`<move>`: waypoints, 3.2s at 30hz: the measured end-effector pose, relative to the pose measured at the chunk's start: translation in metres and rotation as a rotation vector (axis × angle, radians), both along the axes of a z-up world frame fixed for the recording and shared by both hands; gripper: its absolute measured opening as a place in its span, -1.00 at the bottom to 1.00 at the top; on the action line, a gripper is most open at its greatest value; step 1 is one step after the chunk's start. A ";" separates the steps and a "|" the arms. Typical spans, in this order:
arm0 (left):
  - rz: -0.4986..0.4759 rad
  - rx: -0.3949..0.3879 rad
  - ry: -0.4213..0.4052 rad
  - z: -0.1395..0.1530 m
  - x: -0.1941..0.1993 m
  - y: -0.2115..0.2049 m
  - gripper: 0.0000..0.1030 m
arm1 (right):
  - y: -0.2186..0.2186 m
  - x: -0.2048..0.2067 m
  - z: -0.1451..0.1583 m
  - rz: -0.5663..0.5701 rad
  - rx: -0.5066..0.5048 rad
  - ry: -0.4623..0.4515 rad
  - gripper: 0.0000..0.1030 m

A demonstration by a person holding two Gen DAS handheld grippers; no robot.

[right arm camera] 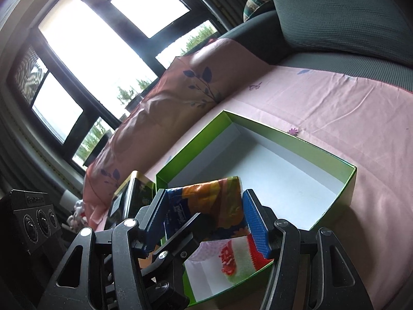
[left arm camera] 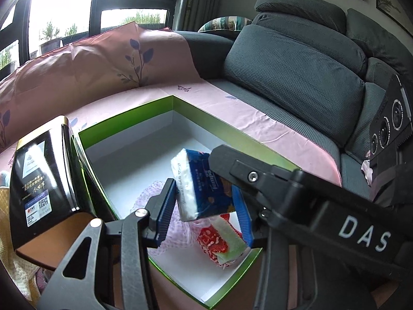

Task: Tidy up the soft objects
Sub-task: 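Lower the tissue pack into the green box and open the right gripper, then move the right gripper back toward the cream-and-yellow towel, then grasp the cream-and-yellow towel by its edge with the right gripper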

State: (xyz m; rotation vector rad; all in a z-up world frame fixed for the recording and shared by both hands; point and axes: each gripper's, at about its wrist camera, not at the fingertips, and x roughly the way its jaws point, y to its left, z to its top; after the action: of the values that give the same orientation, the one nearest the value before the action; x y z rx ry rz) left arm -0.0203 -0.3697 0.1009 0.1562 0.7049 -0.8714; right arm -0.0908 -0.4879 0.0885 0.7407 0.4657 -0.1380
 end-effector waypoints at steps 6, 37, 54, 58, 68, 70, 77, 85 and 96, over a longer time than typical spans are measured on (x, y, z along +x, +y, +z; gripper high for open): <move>-0.002 0.004 0.008 -0.002 -0.002 -0.005 -0.20 | -0.004 -0.001 -0.001 -0.018 0.003 0.006 0.21; 0.403 -0.209 -0.092 0.047 -0.041 0.205 0.98 | 0.073 -0.003 0.026 0.043 -0.146 -0.124 0.90; 0.713 -0.234 -0.050 0.012 -0.037 0.324 0.98 | 0.173 0.018 0.027 0.196 -0.315 -0.135 0.90; 0.747 -0.225 -0.045 0.005 -0.032 0.343 0.98 | 0.198 0.027 0.024 0.236 -0.366 -0.110 0.90; 0.829 -0.215 0.009 -0.008 -0.023 0.374 0.98 | 0.240 0.042 0.011 0.384 -0.328 -0.049 0.90; 0.830 -0.220 0.013 -0.008 -0.022 0.379 0.98 | 0.249 0.045 0.010 0.402 -0.340 -0.043 0.90; 0.848 -0.242 0.073 -0.015 -0.016 0.392 0.98 | 0.267 0.053 0.003 0.445 -0.345 -0.007 0.90; 0.865 -0.197 0.090 -0.020 -0.012 0.395 0.96 | 0.275 0.057 0.001 0.488 -0.325 0.015 0.90; 0.930 -0.118 0.213 -0.039 0.000 0.404 0.71 | 0.291 0.090 -0.023 0.592 -0.248 0.135 0.90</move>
State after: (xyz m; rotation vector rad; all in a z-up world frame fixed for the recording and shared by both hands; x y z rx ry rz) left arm -0.0202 0.0347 0.0616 -0.3598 0.8107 -0.0309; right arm -0.0009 -0.1967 0.0657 0.3295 0.7637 0.3066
